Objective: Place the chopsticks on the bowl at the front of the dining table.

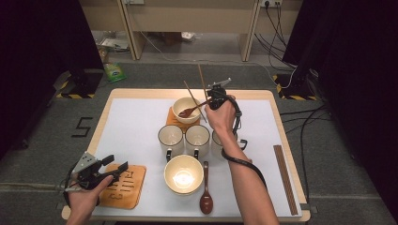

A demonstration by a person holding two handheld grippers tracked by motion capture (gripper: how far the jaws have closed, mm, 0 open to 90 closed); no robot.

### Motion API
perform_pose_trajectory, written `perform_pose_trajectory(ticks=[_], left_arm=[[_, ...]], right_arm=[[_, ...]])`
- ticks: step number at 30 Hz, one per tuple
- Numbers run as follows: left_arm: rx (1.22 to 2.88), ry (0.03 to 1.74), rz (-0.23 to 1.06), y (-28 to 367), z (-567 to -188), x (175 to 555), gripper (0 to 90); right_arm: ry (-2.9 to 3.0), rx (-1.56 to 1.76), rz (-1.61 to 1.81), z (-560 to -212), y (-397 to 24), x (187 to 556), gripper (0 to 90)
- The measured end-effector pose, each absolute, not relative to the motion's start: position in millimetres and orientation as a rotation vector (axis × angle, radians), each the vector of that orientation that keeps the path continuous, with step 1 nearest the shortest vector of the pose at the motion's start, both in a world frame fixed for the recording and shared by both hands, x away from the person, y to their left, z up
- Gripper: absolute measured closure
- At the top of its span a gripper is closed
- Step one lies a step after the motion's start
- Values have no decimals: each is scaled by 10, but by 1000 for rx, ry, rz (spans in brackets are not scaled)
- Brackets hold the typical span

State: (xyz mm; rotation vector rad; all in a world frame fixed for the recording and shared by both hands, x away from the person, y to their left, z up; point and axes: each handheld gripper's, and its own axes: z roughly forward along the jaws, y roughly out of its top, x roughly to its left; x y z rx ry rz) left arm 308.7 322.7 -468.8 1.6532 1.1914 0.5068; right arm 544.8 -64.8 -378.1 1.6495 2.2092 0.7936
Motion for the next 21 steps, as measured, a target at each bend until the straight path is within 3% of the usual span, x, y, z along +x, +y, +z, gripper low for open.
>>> perform_pose_trajectory(ticks=[21], left_arm=[[1654,1189,506,3223,-4687,3087,267]], right_arm=[[2243,1648,770,-3842,-612,5470,853]])
